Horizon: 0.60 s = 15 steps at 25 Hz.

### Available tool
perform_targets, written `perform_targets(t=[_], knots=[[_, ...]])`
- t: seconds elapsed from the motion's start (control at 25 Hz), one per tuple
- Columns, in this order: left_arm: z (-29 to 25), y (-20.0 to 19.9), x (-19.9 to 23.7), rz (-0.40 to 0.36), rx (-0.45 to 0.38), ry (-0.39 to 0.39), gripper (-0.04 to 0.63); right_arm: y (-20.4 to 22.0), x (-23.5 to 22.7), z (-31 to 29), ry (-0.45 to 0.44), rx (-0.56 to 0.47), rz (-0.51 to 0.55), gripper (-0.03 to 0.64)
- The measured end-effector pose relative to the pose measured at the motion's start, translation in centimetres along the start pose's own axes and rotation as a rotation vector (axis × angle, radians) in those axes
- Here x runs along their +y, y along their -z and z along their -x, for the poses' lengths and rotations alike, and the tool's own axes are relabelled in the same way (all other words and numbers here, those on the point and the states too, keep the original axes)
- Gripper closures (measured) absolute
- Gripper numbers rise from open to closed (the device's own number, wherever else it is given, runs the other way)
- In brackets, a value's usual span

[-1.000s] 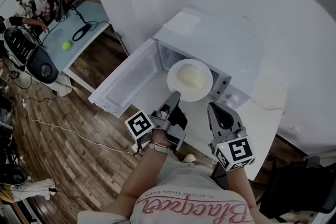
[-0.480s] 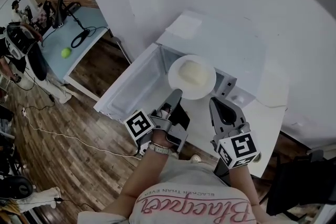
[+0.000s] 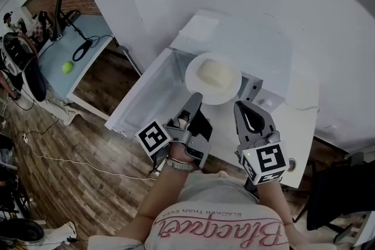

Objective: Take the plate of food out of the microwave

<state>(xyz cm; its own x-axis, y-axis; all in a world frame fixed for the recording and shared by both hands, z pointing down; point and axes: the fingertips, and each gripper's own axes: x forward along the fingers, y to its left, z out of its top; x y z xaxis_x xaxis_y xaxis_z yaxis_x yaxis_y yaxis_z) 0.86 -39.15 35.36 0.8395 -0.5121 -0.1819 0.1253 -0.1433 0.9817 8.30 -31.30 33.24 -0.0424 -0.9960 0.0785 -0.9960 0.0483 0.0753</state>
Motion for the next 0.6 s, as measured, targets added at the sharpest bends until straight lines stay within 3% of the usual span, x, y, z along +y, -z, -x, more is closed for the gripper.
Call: perform_targets(t=[0.6], knots=[[0.42,0.15,-0.72,0.012,0.045,0.023,0.577,-0.89,0.46,0.83,0.085,-0.013,0.032,0.612]])
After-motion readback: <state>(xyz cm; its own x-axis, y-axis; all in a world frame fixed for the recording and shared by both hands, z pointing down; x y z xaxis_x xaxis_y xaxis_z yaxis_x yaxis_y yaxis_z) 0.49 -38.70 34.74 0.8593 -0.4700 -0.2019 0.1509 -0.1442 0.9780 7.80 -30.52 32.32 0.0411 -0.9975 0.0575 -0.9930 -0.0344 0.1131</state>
